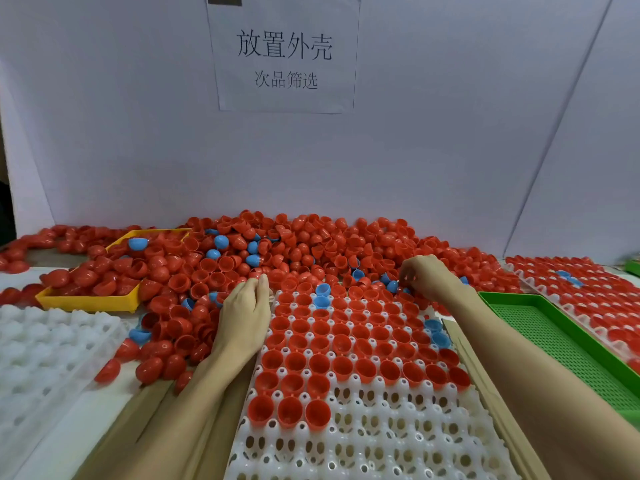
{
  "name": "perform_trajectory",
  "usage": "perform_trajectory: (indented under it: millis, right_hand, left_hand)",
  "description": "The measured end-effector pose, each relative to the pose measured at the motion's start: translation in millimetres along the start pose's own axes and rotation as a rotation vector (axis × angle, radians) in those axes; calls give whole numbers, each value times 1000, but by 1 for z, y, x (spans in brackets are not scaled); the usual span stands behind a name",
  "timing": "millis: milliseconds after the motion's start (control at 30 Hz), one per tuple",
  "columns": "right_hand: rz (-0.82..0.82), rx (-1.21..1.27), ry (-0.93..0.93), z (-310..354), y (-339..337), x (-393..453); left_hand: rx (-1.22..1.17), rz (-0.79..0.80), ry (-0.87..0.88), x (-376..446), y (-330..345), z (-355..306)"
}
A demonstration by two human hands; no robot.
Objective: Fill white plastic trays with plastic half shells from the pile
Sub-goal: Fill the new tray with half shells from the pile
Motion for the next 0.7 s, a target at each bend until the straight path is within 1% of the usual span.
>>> perform_trajectory:
  millis: [100, 200, 267, 333, 400, 500, 567, 633, 700]
  right_hand:
    - [-123, 45, 0, -6, -4, -7]
    - [-357, 143, -37, -11, -11, -19]
    - [-505, 293, -58, -9, -15, -32]
    - [-562, 501, -52, -7, -17, -46]
    - [-534, 724, -58, -2, -16, -59]
    - [-409, 1077, -76, 10, -13, -83]
    - [-301, 1206, -107, 18, -10, -98]
    - [-201, 1277, -144, 27, -7, -110]
    - [-127, 1339, -179, 36, -8, -116]
  left_hand:
    - [0, 6, 7, 0, 0, 0]
    - [4, 15, 9, -2, 0, -2]
    - [5, 12, 13, -2, -1, -3]
    - [4, 1, 31, -3, -3, -6]
    - [-1, -9, 54, -4, -5, -9]
    - [47, -18, 106, -8, -9, -15]
    - [125, -42, 175, -13, -12, -23]
    - [190, -57, 260, -20, -13, -38]
    - [164, -17, 371, -28, -11, -58]
Point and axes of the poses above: each hand's wrist, its own x-axis towards the middle knuckle, its own y-axis out of the palm, z = x × y, the point moved 3 cm from there along x, towards the middle knuckle, and after that the axes turned 11 degrees about z, right-handed, at the moved point
